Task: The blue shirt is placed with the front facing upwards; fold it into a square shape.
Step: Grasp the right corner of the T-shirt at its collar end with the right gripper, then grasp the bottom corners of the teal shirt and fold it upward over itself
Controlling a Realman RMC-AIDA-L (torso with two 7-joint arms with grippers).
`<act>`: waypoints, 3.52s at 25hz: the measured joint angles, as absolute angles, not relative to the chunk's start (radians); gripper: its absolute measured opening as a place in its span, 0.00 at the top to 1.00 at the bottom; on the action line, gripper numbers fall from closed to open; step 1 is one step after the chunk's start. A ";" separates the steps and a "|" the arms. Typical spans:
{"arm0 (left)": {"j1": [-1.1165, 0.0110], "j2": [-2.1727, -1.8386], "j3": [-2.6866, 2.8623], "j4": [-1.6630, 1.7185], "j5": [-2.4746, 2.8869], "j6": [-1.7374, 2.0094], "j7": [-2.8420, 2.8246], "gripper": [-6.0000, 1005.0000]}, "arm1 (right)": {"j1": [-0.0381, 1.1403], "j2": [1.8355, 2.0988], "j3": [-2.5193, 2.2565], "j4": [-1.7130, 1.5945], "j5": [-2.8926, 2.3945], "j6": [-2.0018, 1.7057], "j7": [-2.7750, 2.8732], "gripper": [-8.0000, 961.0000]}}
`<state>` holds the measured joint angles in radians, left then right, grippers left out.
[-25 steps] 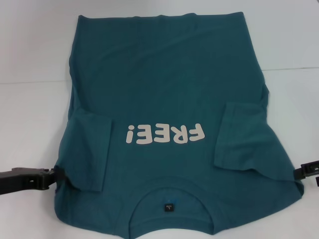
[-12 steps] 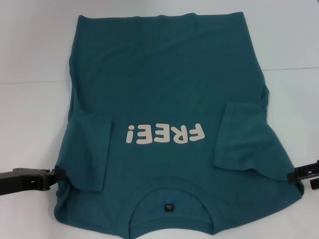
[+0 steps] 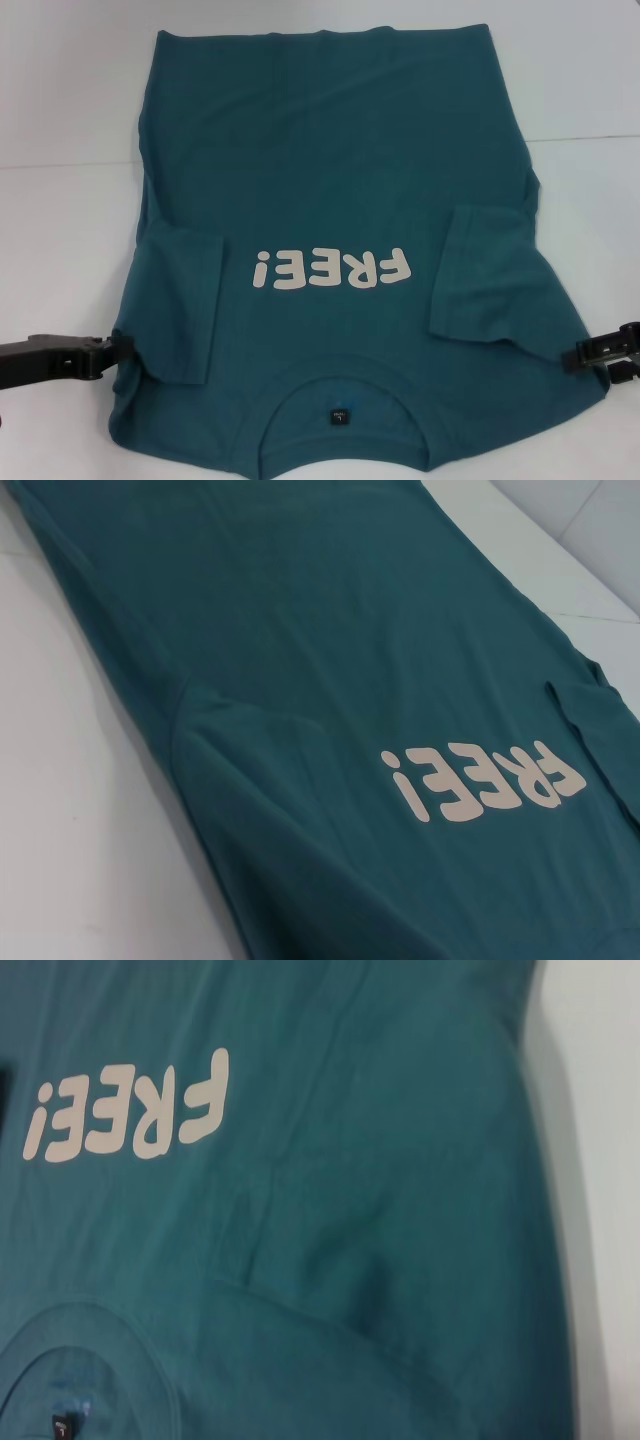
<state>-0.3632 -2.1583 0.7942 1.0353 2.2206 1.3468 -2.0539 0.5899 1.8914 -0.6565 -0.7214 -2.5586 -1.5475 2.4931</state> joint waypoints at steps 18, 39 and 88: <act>-0.367 -2.158 0.795 1.035 2.220 1.348 -2.054 0.99 | 0.593 1.887 -0.661 -0.720 -2.560 -1.533 2.493 0.13; -0.375 -2.158 0.798 1.034 2.220 1.348 -2.052 0.99 | 0.600 1.905 -0.660 -0.686 -2.523 -1.504 2.491 0.14; -0.279 -2.163 0.702 1.042 2.185 1.701 -2.059 0.99 | 0.486 1.858 -0.541 -0.715 -2.500 -1.756 2.290 0.96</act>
<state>-0.2791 -2.1630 0.7023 1.0417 2.1847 1.7015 -2.0593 0.4859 1.8585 -0.5412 -0.7150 -2.5003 -1.7563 2.2897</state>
